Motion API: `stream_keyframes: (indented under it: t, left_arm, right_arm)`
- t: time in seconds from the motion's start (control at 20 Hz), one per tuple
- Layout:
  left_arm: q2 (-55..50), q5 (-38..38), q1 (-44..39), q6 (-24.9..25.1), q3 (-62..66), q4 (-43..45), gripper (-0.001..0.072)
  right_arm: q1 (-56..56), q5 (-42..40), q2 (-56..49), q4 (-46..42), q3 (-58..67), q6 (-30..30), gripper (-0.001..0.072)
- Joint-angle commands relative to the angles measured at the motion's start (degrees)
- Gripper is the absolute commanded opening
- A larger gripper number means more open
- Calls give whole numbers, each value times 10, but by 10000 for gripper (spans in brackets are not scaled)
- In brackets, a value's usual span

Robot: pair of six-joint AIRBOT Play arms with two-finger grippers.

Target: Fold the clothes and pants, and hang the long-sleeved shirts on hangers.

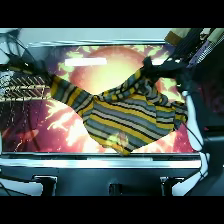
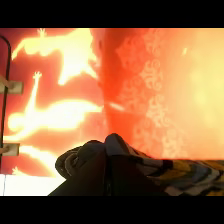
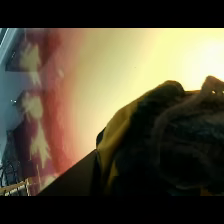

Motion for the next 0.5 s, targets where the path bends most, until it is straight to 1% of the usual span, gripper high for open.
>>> stream_keyframes:
  t: [0.0,0.05,0.1,0.15,0.2,0.3,0.35,0.45]
  left_arm:
    - [-83,-3,-2,-10,-2,6,20]
    - [-91,-2,-2,-10,-2,6,20]
    - [-96,-3,-2,-11,-2,7,20]
    - [-97,-3,-2,-11,-2,7,20]
    - [-96,-3,-2,-10,-2,7,20]
    - [-94,-6,-2,-9,-1,7,20]
    - [-92,-10,-2,-9,-1,7,20]
    - [-91,-29,-2,-9,-1,7,21]
  right_arm:
    - [35,80,-65,31,1,-6,216]
    - [35,74,-62,33,1,-6,337]
    - [29,52,-52,33,1,-9,442]
    - [17,17,-36,32,1,-21,458]
    - [-2,-34,-12,31,1,-55,459]
    - [-54,-155,50,18,1,-147,459]
    - [-84,-214,84,-2,1,-172,459]
    - [-147,-315,157,-71,-10,-194,459]
